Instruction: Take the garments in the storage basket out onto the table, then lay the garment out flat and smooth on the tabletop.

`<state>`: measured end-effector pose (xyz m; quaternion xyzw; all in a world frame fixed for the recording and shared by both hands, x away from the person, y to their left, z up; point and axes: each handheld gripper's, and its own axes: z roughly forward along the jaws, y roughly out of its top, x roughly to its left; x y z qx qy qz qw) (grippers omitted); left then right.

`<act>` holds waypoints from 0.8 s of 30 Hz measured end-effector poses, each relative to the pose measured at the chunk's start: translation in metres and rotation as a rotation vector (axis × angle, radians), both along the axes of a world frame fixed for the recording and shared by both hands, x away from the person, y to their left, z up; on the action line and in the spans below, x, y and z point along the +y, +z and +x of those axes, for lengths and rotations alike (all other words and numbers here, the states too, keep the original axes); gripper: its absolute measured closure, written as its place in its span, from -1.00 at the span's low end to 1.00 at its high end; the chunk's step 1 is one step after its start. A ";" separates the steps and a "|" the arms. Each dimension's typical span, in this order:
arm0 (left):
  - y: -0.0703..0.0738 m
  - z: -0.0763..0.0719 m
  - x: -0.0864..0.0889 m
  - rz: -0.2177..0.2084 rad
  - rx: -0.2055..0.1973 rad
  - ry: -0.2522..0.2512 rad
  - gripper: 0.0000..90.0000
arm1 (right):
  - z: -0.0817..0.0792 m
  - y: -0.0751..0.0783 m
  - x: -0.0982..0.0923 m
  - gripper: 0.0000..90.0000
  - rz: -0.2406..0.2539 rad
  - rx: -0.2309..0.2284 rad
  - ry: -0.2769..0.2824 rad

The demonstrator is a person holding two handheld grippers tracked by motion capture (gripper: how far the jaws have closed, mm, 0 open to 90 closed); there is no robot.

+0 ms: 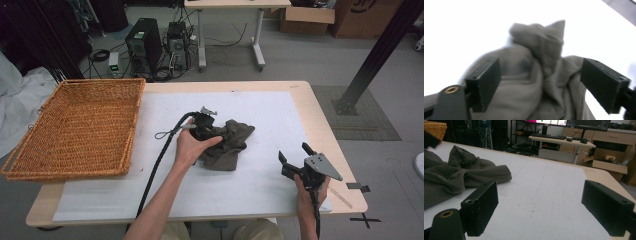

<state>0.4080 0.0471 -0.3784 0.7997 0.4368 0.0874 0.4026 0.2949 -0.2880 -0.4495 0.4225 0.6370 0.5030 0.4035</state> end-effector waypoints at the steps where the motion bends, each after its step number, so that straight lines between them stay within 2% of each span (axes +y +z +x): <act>1: 0.014 -0.003 0.015 0.016 -0.044 0.020 -0.63 | 0.000 0.000 0.000 -0.68 -0.004 -0.001 0.003; 2: 0.014 -0.003 0.015 0.016 -0.044 0.020 -0.63 | 0.000 0.000 0.000 -0.68 -0.004 -0.001 0.003; 3: 0.027 -0.008 0.035 0.027 -0.078 0.044 -0.63 | 0.000 0.000 0.001 -0.69 -0.008 0.002 0.006; 4: 0.027 -0.008 0.035 0.027 -0.078 0.044 -0.63 | 0.000 0.000 0.001 -0.69 -0.008 0.002 0.006; 6: 0.034 -0.011 0.052 0.039 -0.085 0.075 -0.63 | 0.000 0.000 0.001 -0.69 -0.013 0.003 0.008; 7: 0.038 -0.015 0.067 0.041 -0.091 0.082 -0.63 | 0.000 0.000 0.001 -0.69 -0.015 0.002 0.008; 8: 0.038 -0.015 0.067 0.041 -0.091 0.082 -0.62 | 0.000 0.000 0.001 -0.69 -0.015 0.002 0.008; 11: 0.035 -0.020 0.086 0.055 -0.094 0.086 -0.61 | 0.000 0.000 0.001 -0.69 -0.015 -0.002 0.007; 15: 0.028 -0.023 0.098 0.077 -0.072 0.108 -0.57 | -0.001 0.000 0.003 -0.69 -0.030 -0.008 0.010; 19: 0.023 -0.027 0.104 0.069 -0.061 0.101 -0.55 | -0.001 0.000 0.005 -0.64 -0.050 -0.006 -0.003; 20: 0.022 -0.027 0.104 0.070 -0.057 0.095 -0.54 | 0.000 0.000 0.006 -0.62 -0.056 0.002 0.002; 21: 0.022 -0.027 0.103 0.073 -0.050 0.089 -0.52 | 0.002 0.001 0.006 -0.50 -0.055 0.021 0.011; 22: 0.021 -0.027 0.103 0.077 -0.049 0.084 -0.52 | 0.002 0.001 0.006 -0.50 -0.055 0.021 0.011; 23: 0.020 -0.027 0.102 0.079 -0.047 0.084 -0.51 | 0.005 0.002 0.006 -0.39 -0.023 0.061 0.031; 24: 0.020 -0.027 0.102 0.079 -0.047 0.084 -0.51 | 0.005 0.002 0.006 -0.39 -0.023 0.061 0.031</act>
